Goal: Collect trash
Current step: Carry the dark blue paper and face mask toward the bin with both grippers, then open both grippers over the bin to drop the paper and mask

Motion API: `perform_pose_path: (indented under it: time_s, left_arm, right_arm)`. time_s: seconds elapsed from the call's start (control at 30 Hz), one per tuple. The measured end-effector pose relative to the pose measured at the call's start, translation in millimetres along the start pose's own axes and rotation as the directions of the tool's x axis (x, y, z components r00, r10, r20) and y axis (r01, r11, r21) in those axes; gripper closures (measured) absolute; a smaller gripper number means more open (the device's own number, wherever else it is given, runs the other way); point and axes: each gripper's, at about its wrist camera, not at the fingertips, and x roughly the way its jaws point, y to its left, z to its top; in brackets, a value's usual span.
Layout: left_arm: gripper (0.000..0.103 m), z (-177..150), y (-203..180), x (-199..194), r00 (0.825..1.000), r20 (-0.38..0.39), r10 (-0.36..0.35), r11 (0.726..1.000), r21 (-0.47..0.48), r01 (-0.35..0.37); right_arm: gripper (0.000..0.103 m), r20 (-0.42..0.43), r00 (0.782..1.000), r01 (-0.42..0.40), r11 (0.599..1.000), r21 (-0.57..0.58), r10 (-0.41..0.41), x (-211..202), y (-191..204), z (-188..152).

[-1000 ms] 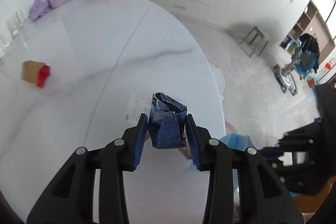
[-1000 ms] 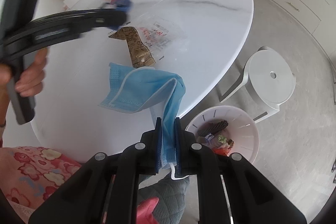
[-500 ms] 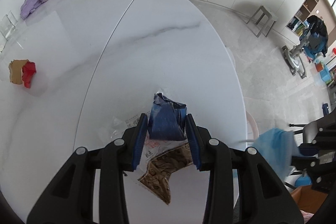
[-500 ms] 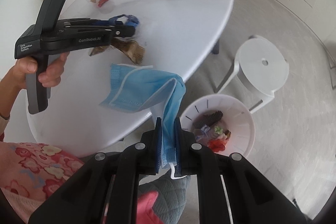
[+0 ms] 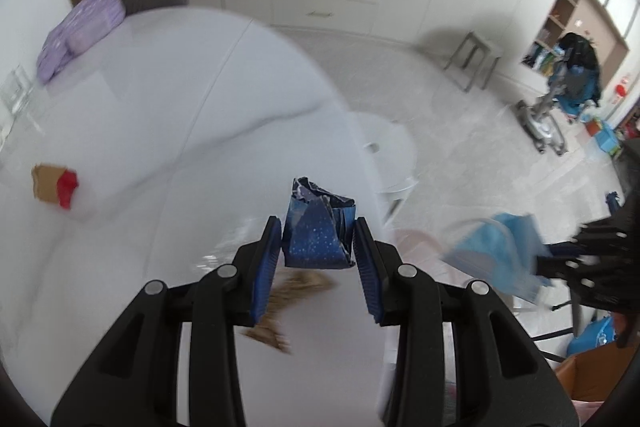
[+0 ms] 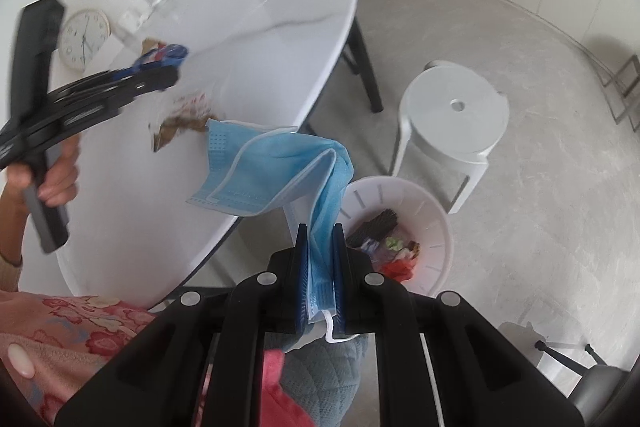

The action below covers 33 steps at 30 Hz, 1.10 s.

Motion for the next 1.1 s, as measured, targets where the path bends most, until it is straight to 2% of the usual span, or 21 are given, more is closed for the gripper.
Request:
perform_pose_path:
  time_s: [0.13,0.2,0.33,0.37,0.4,0.43,0.47,0.63,0.77,1.1]
  left_arm:
    - [0.066,2,-54,-8,0.997,-0.018,-0.077,0.995,0.063,0.078]
    - [0.066,0,-80,0,0.991,-0.052,-0.126,0.987,0.091,0.13]
    - [0.066,-8,-127,30,0.975,-0.143,-0.169,0.97,0.154,0.19]
    - [0.062,-10,-135,37,0.969,-0.167,-0.181,0.965,0.161,0.207]
    - [0.051,-14,-143,47,0.961,-0.2,-0.191,0.961,0.163,0.225]
    - [0.043,-17,-149,54,0.957,-0.222,-0.186,0.961,0.163,0.224]
    - [0.03,-19,-156,60,0.954,-0.234,-0.185,0.961,0.16,0.225]
    - [0.014,-21,-173,60,0.958,-0.224,-0.18,0.957,0.184,0.223]
    - [0.011,-20,-178,53,0.965,-0.207,-0.161,0.96,0.195,0.202]
    - [0.008,-15,-151,17,0.982,-0.139,-0.126,0.975,0.166,0.149]
  right_arm:
    - [0.091,0.037,0.999,0.029,0.999,0.033,-0.03,-20,-21,-8]
    - [0.091,0.045,0.997,0.052,0.997,0.054,-0.054,-24,-38,-12]
    - [0.091,0.051,0.995,0.085,0.992,0.098,-0.09,-30,-65,-22]
    - [0.091,0.052,0.995,0.083,0.99,0.111,-0.089,-31,-73,-25]
    - [0.091,0.052,0.995,0.084,0.989,0.119,-0.09,-32,-78,-27]
    - [0.091,0.051,0.994,0.086,0.989,0.122,-0.093,-32,-82,-29]
    - [0.091,0.05,0.994,0.086,0.988,0.127,-0.093,-32,-86,-30]
    - [0.091,0.046,0.996,0.073,0.986,0.15,-0.081,-31,-101,-37]
    - [0.091,0.041,0.997,0.063,0.987,0.147,-0.069,-28,-105,-37]
    - [0.089,0.0,1.0,0.029,0.993,0.115,-0.029,0,-94,-33]
